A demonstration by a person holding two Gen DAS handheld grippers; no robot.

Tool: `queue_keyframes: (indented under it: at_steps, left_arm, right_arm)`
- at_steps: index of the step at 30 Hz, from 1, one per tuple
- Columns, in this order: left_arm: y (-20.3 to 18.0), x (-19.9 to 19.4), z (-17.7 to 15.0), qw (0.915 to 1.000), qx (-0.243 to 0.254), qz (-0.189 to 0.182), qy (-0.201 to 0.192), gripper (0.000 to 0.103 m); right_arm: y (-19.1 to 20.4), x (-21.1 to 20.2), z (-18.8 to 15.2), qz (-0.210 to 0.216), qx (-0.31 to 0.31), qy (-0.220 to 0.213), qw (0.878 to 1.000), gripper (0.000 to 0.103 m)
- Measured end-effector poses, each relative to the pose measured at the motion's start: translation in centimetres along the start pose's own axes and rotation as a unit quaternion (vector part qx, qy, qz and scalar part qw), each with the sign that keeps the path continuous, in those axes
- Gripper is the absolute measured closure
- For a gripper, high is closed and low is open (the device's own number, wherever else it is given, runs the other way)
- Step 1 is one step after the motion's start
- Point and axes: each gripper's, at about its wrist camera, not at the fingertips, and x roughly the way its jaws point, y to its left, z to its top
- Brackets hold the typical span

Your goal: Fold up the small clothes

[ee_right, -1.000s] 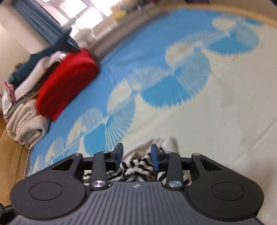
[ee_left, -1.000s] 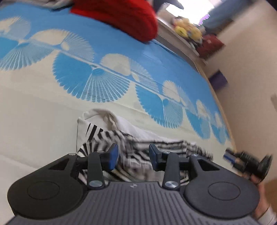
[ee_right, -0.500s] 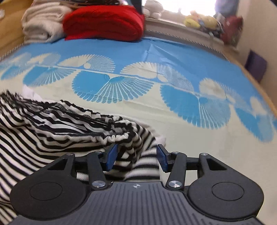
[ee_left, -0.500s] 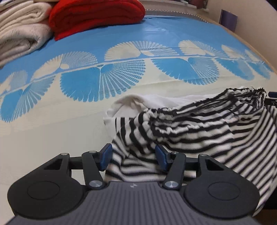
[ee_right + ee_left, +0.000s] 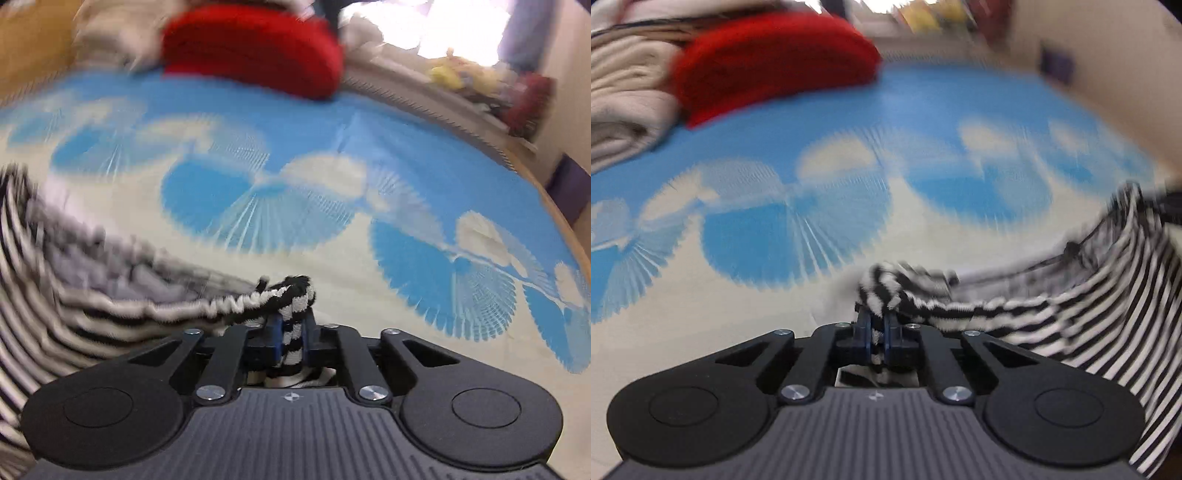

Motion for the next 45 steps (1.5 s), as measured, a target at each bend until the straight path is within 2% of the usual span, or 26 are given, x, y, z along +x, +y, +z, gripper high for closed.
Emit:
queue_keyframes:
  at_steps: [2,3,4,7,10,12,14,15,16,19,23,26,31,35,39,42,43,44,45]
  left_arm:
    - [2.1,-1.5,1.1,0.9958,-0.071,-0.006,-0.057,0.102]
    - [2.6,-1.6,1.5,0.9936,-0.088,0.002,-0.070,0.102]
    - [2.6,-1.2,1.9,0.9935,-0.089,0.010,-0.070,0.102]
    - [1.8,1.5,2.3,0.9967,-0.066,0.035,-0.031,0.102]
    - [1.5,2.7,2.6,0.9971,-0.067,0.030,-0.018,0.102]
    - [2.1,3.2,2.5,0.9960,-0.084,0.031,-0.001,0.101]
    - [3.0,3.9,2.0,0.9929,-0.107,0.031,0.040,0.091]
    - [3.5,3.8,1.8,0.9906,-0.122,0.026,0.056,0.089]
    - [4.1,3.4,1.7,0.9898,-0.130,0.019,0.055,0.086]
    - [5.4,1.7,1.2,0.9872,-0.151,-0.010,0.050,0.070]
    - [6.5,0.4,-0.8,0.9794,-0.165,-0.050,0.105,0.067]
    - [6.0,-0.9,-3.1,0.9808,-0.122,-0.058,0.141,0.067]
    - [5.0,-2.8,-7.3,0.9735,-0.070,-0.095,0.196,0.063]
    - [4.2,-3.2,-9.4,0.9695,-0.054,-0.098,0.218,0.055]
    - [4.5,-3.2,-10.1,0.9675,-0.081,-0.088,0.223,0.053]
    - [4.1,-2.6,-10.2,0.9654,-0.073,-0.084,0.236,0.053]
    - [3.8,-2.4,-10.1,0.9655,-0.064,-0.082,0.238,0.053]
    - [3.5,-2.3,-10.1,0.9669,-0.051,-0.079,0.237,0.056]
    - [3.2,-2.4,-9.9,0.9688,-0.038,-0.077,0.232,0.063]
  right_arm:
    - [-1.9,-1.4,1.4,-0.006,0.082,-0.057,0.995,0.095]
    - [-1.9,-1.3,1.7,-0.017,0.087,-0.062,0.994,0.095]
    - [-1.5,-0.6,1.8,-0.030,0.076,-0.051,0.995,0.095]
    - [0.1,1.9,1.7,-0.050,0.050,-0.008,0.997,0.095]
    - [0.9,3.7,1.7,-0.060,0.042,0.026,0.997,0.092]
    - [0.8,4.4,1.6,-0.086,0.048,0.042,0.994,0.087]
    - [0.0,4.6,1.7,-0.097,0.071,0.057,0.991,0.056]
    - [-0.4,4.6,1.6,-0.091,0.083,0.068,0.990,0.051]
    - [-0.9,4.5,1.4,-0.076,0.094,0.085,0.989,0.050]
    - [-1.8,3.3,0.6,-0.046,0.100,0.107,0.988,0.050]
    - [-3.0,0.5,-1.2,0.001,0.113,0.138,0.984,0.050]
    - [-3.7,-1.7,-3.3,0.027,0.127,0.166,0.978,0.050]
    - [-4.1,-4.7,-6.6,0.064,0.139,0.202,0.967,0.050]
    - [-3.4,-5.1,-9.4,0.059,0.114,0.257,0.958,0.049]
    - [-2.6,-5.6,-10.1,0.056,0.102,0.260,0.958,0.049]
    - [-2.0,-5.3,-10.2,0.049,0.087,0.263,0.960,0.050]
    - [-2.0,-5.1,-10.1,0.049,0.079,0.265,0.960,0.051]
    - [-1.7,-5.0,-10.0,0.050,0.072,0.264,0.961,0.060]
    - [-1.6,-5.0,-9.8,0.058,0.071,0.259,0.961,0.071]
